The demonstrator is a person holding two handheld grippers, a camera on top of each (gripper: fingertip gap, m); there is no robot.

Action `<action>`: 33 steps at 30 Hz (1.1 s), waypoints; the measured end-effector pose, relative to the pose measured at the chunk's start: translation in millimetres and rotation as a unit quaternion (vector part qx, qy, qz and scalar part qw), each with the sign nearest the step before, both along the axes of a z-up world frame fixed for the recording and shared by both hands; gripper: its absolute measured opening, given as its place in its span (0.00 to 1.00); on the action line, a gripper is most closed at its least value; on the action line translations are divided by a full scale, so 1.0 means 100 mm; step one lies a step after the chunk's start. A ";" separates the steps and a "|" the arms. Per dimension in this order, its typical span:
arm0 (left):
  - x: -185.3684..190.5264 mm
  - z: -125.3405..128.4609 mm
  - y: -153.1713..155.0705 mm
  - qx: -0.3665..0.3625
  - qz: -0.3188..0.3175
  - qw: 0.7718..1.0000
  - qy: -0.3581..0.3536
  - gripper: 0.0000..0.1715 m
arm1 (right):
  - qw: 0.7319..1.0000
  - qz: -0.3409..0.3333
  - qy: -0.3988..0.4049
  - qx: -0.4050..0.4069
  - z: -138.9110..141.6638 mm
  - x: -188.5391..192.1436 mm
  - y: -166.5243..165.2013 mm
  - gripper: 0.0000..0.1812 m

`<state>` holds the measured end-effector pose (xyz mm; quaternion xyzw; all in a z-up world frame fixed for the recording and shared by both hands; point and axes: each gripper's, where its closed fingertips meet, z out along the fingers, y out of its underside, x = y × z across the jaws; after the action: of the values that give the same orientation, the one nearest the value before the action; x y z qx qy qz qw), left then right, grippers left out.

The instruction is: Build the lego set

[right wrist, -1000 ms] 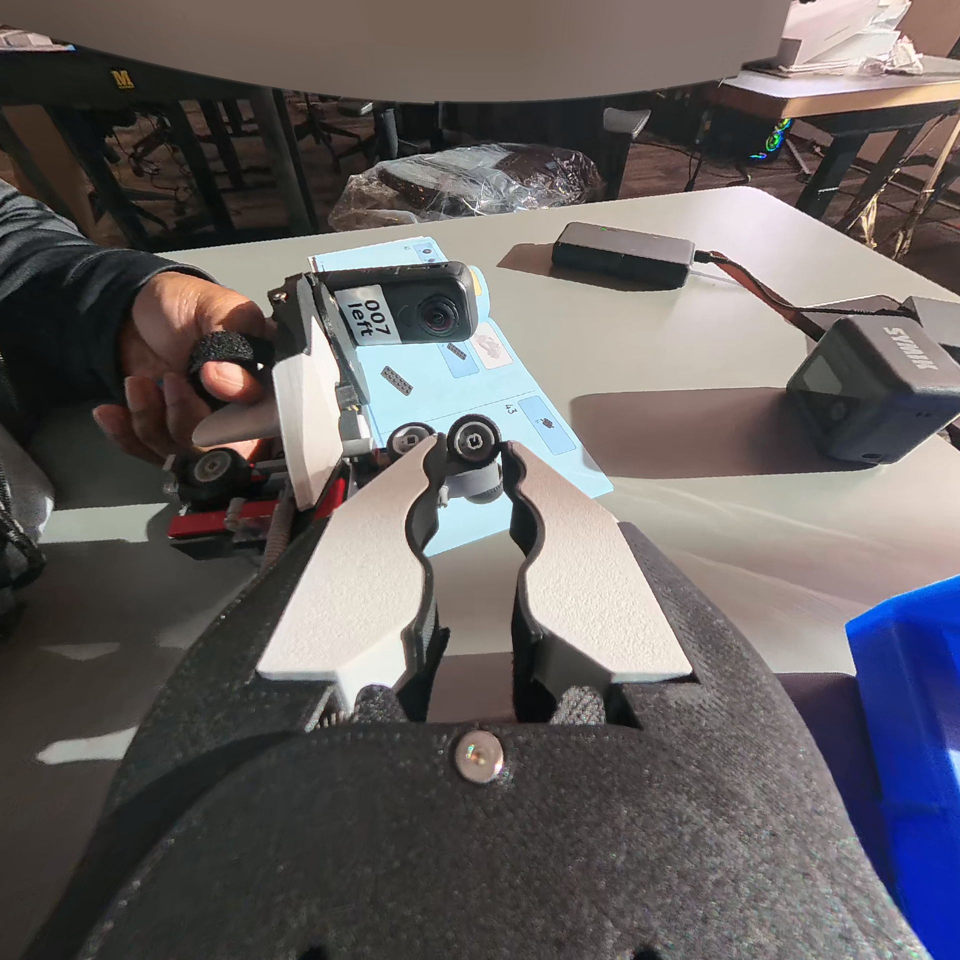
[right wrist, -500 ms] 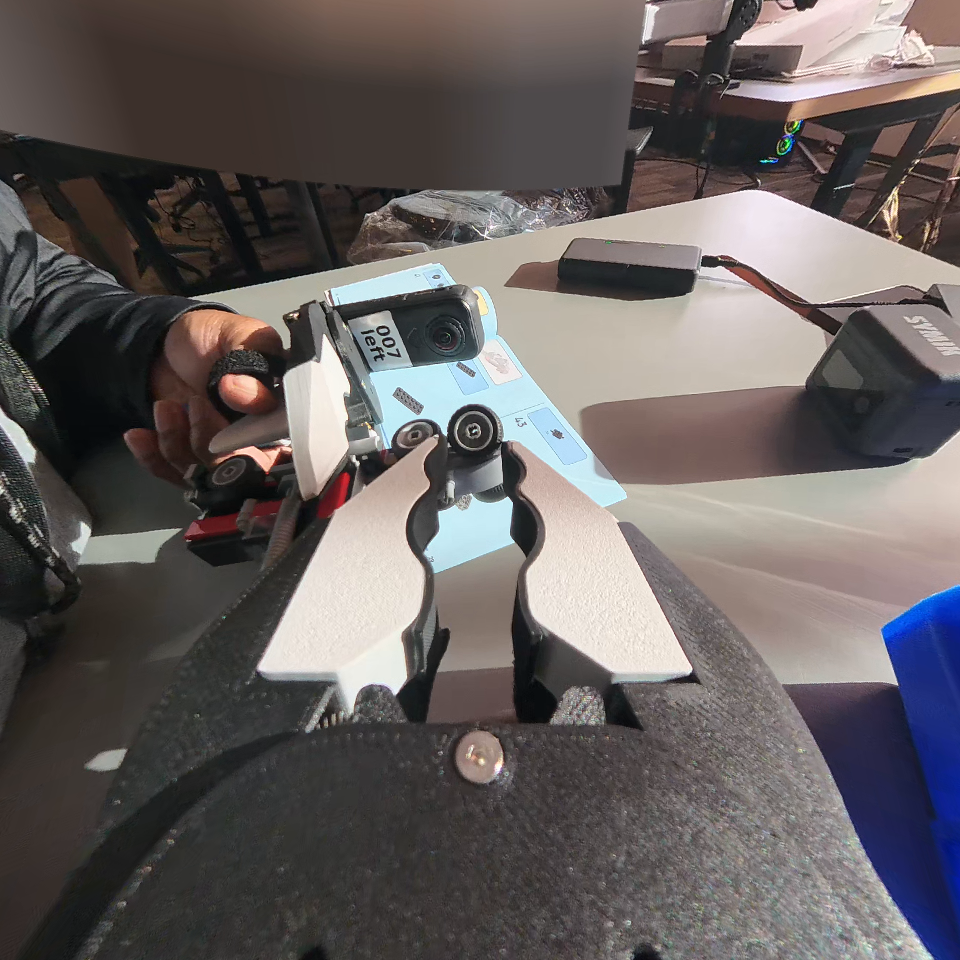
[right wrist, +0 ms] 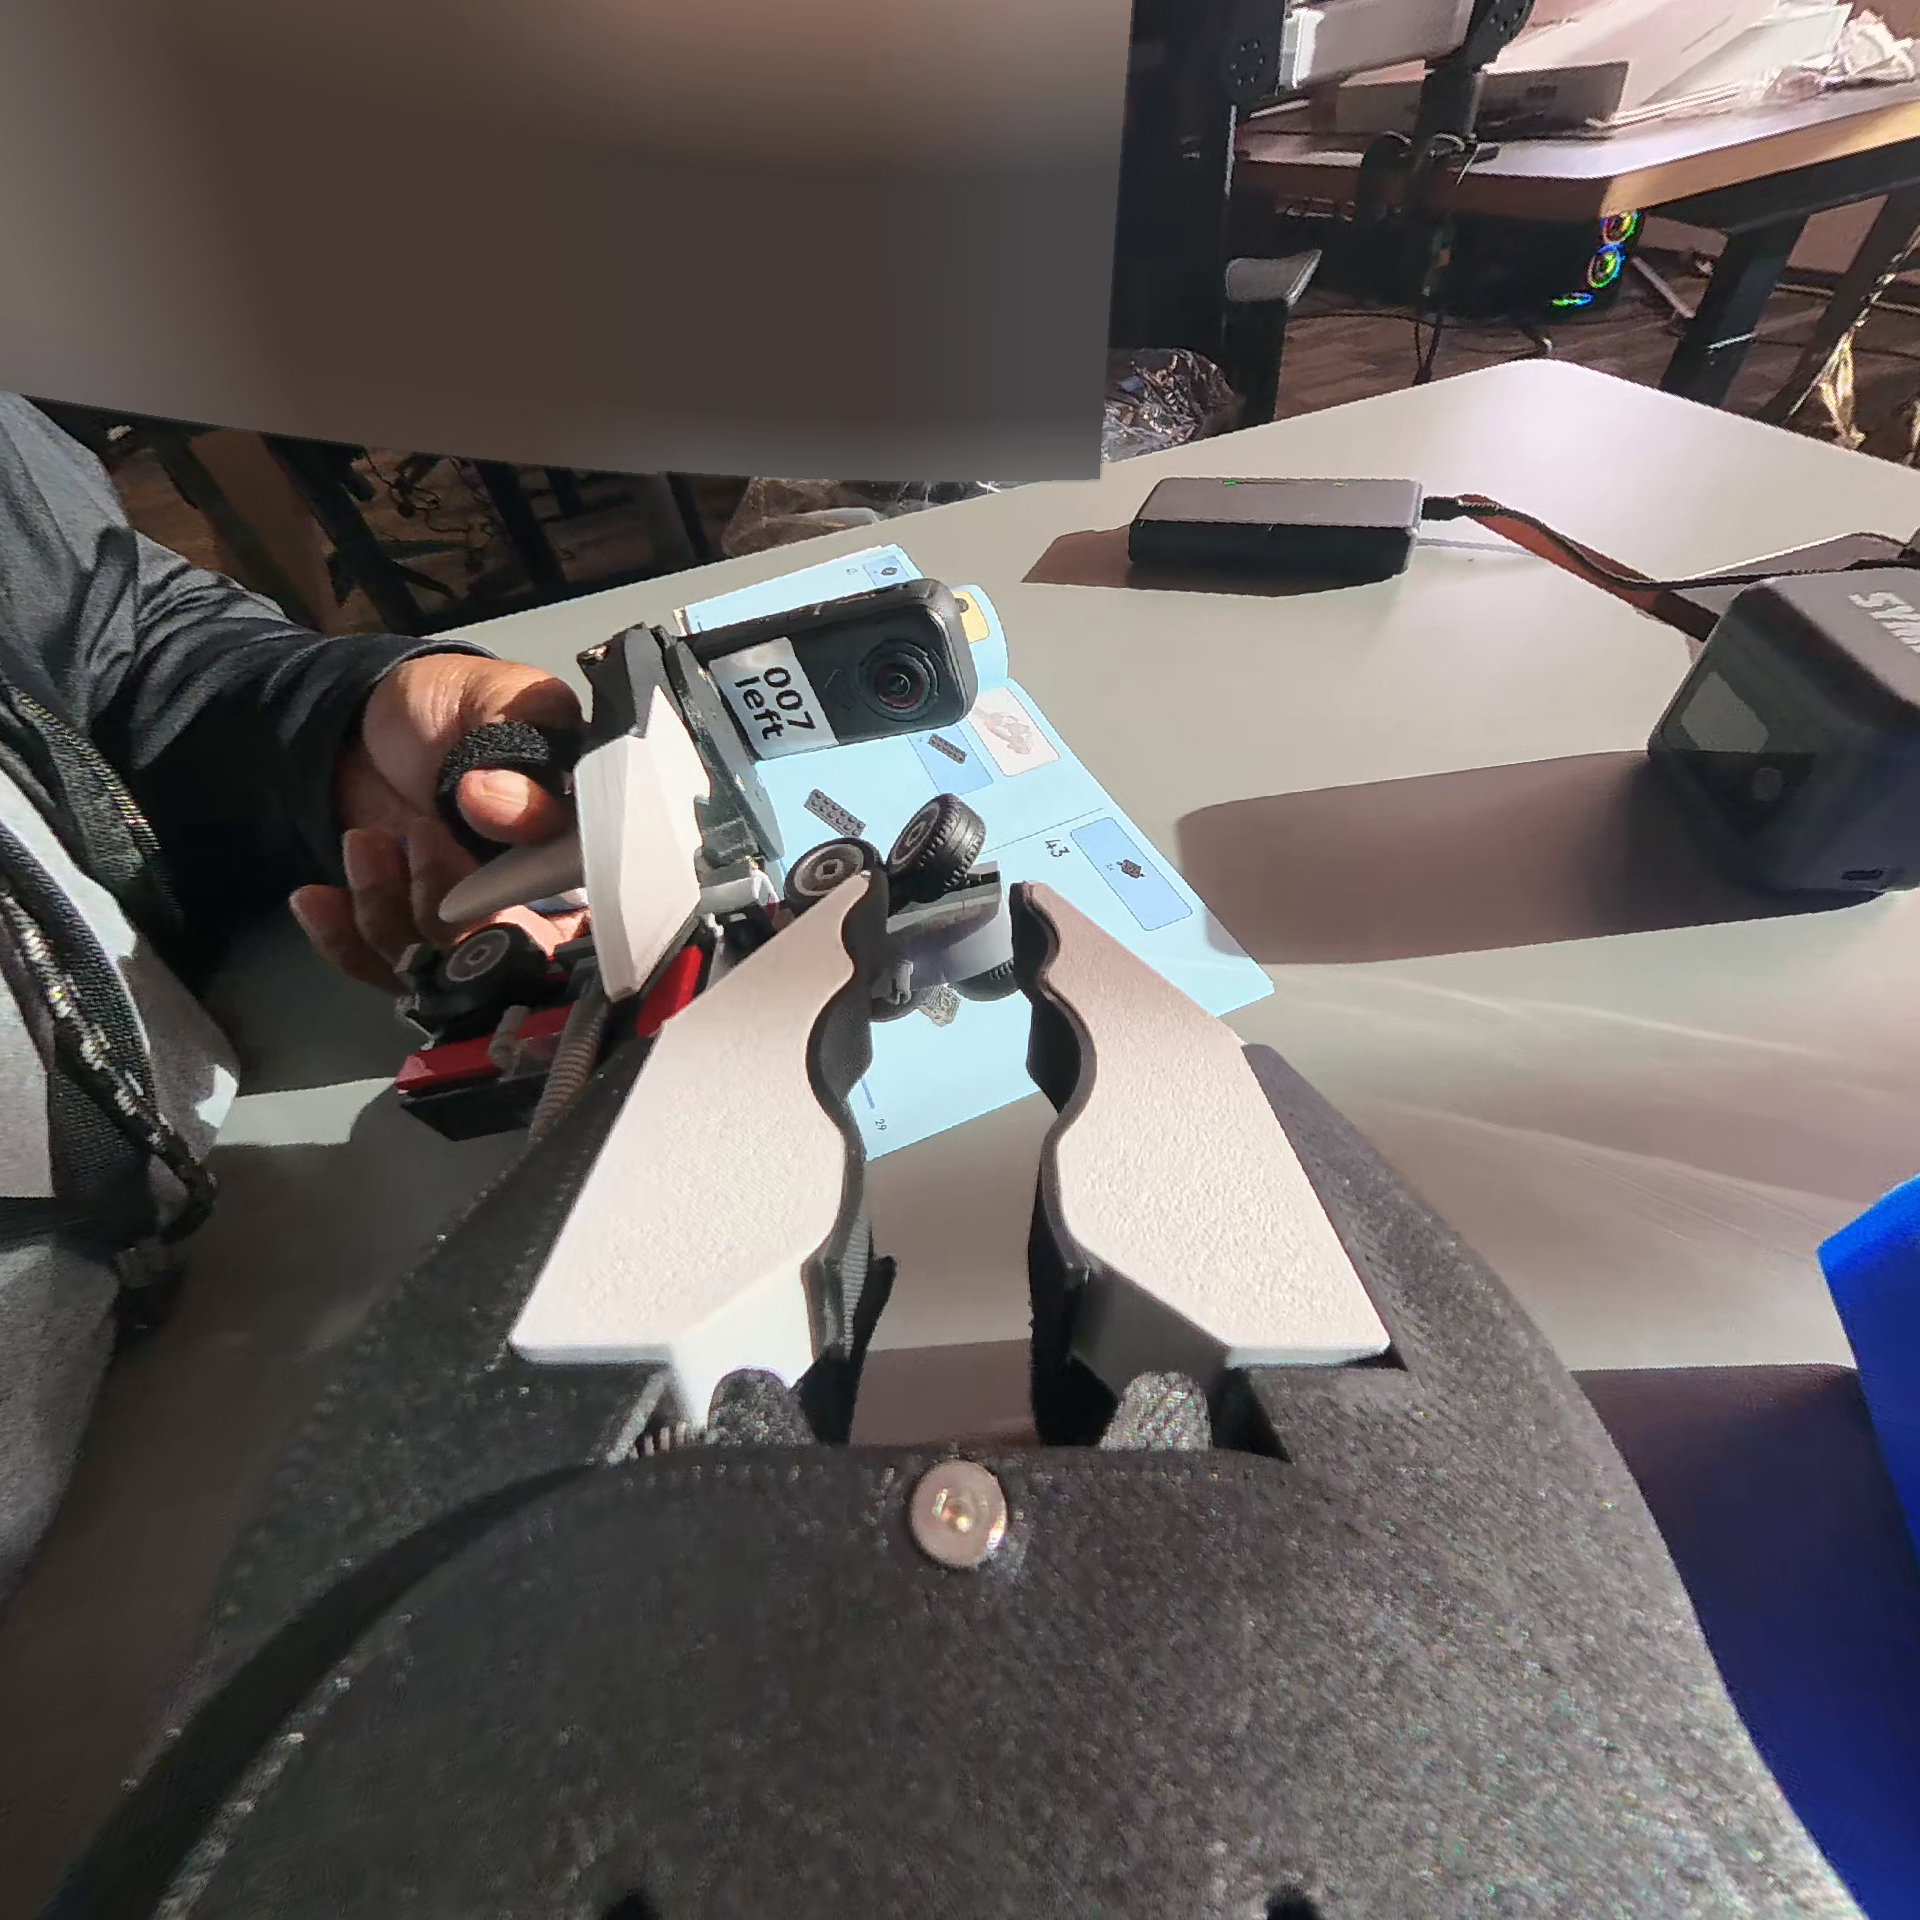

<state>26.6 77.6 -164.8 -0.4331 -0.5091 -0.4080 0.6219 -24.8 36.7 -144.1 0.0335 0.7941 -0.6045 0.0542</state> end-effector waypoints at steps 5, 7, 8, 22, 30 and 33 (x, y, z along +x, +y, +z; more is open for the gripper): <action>-0.01 -0.01 0.00 -0.002 0.001 1.000 -0.002 0.29 | 1.000 0.012 -0.027 -0.004 0.02 0.01 0.03 0.19; 0.00 -0.01 0.00 -0.002 0.001 1.000 -0.001 0.29 | 0.998 0.017 -0.067 -0.009 0.04 0.01 0.04 0.22; 0.00 -0.01 0.00 -0.003 0.000 1.000 0.000 0.29 | 0.996 0.018 -0.092 -0.012 0.05 0.01 0.04 0.23; 0.03 -0.02 0.03 -0.028 -0.007 0.999 0.023 0.29 | 0.911 0.029 -0.412 -0.009 -0.09 0.05 -0.05 0.34; 0.04 -0.03 0.05 -0.044 -0.010 0.998 0.037 0.29 | 0.896 0.031 -0.442 -0.008 -0.10 0.06 -0.05 0.27; 0.05 -0.04 0.06 -0.054 -0.011 0.998 0.044 0.29 | 0.890 0.036 -0.453 -0.014 -0.08 0.06 -0.04 0.26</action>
<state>31.2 83.2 -168.6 -0.4889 -0.4975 -0.3674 0.6153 -18.4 32.8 -152.1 0.2743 0.6753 -0.5323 0.4307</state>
